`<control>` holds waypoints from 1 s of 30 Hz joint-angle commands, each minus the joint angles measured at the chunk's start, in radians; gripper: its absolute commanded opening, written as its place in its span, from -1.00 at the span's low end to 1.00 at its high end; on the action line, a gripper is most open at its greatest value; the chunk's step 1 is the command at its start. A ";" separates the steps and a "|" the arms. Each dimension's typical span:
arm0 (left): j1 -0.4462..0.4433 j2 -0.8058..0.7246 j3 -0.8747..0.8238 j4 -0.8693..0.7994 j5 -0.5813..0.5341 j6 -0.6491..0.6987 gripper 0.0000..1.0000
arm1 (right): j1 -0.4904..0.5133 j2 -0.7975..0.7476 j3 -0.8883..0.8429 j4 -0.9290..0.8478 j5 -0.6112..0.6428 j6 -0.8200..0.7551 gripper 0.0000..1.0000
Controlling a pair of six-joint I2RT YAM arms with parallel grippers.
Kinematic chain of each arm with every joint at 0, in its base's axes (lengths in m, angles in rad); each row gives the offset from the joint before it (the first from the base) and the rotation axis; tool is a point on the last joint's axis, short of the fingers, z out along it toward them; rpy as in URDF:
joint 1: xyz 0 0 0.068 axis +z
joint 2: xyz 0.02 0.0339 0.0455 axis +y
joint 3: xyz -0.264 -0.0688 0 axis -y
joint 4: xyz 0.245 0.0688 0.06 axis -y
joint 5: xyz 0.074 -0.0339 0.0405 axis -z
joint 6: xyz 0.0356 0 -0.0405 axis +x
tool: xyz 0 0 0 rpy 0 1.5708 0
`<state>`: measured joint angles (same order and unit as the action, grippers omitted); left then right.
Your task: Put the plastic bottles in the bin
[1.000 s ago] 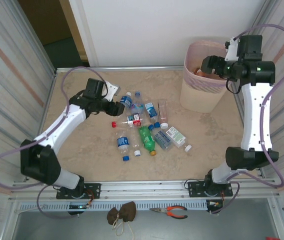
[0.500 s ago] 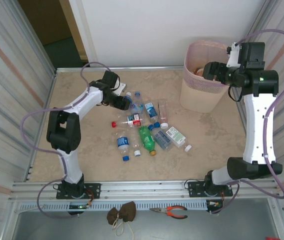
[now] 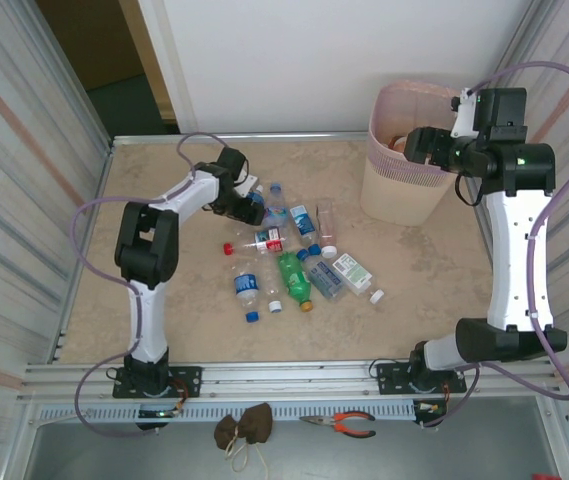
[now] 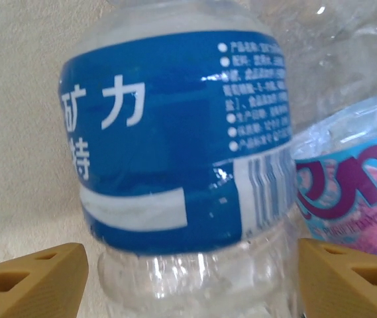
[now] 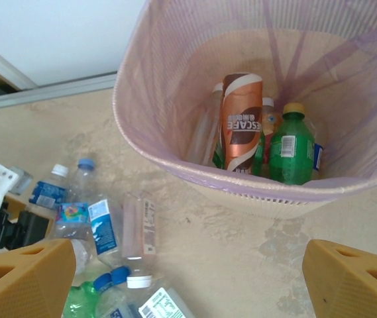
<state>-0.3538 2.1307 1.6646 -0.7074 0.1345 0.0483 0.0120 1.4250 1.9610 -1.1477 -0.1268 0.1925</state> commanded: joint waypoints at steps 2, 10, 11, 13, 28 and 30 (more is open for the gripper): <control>0.008 0.035 0.048 -0.036 0.023 -0.005 0.60 | 0.008 -0.033 -0.022 0.014 0.013 -0.024 0.75; 0.009 0.055 0.055 -0.052 0.035 -0.003 0.56 | 0.009 -0.041 -0.038 0.025 0.007 -0.021 0.75; 0.009 0.055 0.050 -0.051 0.035 -0.001 0.55 | 0.009 -0.042 -0.041 0.025 0.007 -0.021 0.75; 0.009 0.055 0.045 -0.053 0.035 0.002 0.52 | 0.012 -0.043 -0.043 0.026 0.007 -0.018 0.75; 0.011 -0.007 0.021 -0.064 0.014 0.015 0.18 | 0.048 -0.055 -0.043 0.055 0.004 0.005 0.73; 0.015 -0.025 0.018 -0.063 0.004 0.017 0.16 | 0.053 -0.058 -0.042 0.057 0.006 0.005 0.73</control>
<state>-0.3523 2.1632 1.6936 -0.7372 0.1547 0.0502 0.0547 1.4025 1.9209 -1.1137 -0.1272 0.1936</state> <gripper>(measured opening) 0.593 0.867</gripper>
